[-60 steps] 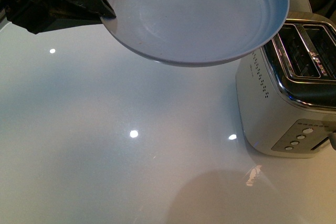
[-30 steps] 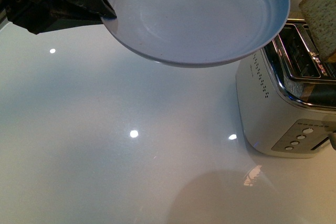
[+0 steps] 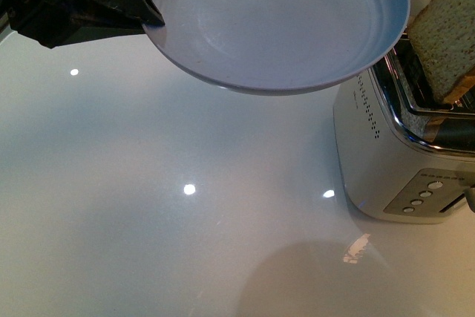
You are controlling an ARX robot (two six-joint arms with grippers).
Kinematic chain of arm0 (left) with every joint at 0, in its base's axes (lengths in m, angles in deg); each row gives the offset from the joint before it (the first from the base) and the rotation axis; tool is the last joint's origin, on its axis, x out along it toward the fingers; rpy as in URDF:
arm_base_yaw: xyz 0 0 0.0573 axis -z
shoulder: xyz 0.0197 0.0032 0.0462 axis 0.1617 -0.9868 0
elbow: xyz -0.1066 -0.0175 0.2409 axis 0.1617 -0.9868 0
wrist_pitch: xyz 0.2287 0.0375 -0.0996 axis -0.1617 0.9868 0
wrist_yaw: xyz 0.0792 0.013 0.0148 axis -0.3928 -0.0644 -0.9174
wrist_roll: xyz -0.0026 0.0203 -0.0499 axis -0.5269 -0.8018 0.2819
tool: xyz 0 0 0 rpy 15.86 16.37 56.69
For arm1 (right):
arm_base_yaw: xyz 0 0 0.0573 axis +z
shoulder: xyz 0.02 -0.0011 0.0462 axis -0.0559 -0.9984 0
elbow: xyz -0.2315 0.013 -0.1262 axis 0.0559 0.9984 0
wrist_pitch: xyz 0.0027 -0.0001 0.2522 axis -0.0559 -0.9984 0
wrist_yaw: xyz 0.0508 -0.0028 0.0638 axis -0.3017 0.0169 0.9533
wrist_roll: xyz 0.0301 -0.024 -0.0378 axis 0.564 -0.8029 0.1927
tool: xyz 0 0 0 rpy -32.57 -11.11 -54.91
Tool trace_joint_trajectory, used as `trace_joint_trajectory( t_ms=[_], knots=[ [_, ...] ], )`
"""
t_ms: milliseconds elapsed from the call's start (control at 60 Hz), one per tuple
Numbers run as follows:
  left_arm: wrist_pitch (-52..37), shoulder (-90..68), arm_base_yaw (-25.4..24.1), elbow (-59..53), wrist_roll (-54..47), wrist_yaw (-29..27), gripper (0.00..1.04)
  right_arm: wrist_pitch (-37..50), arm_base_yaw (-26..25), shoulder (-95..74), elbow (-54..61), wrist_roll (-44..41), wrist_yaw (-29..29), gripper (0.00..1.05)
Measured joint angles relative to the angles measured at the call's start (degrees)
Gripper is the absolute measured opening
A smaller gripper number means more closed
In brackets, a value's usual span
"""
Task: Left arm holds plate, right arm toasts bread
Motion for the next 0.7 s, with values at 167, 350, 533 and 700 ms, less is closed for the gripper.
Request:
trace_joint_trajectory(
  t_ms=[167, 350, 533, 700],
  knots=[
    [0.0, 0.0, 0.0, 0.0, 0.0, 0.0, 0.03, 0.8, 0.0, -1.9, 0.0, 0.0, -0.3, 0.03],
    [0.0, 0.0, 0.0, 0.0, 0.0, 0.0, 0.03, 1.5, 0.0, -4.0, 0.0, 0.0, -0.6, 0.03],
    [0.0, 0.0, 0.0, 0.0, 0.0, 0.0, 0.03, 3.0, 0.2, -6.2, 0.4, 0.1, -0.2, 0.03],
    [0.0, 0.0, 0.0, 0.0, 0.0, 0.0, 0.03, 5.9, 0.7, -8.0, 2.8, 0.1, 1.2, 0.03]
  ],
)
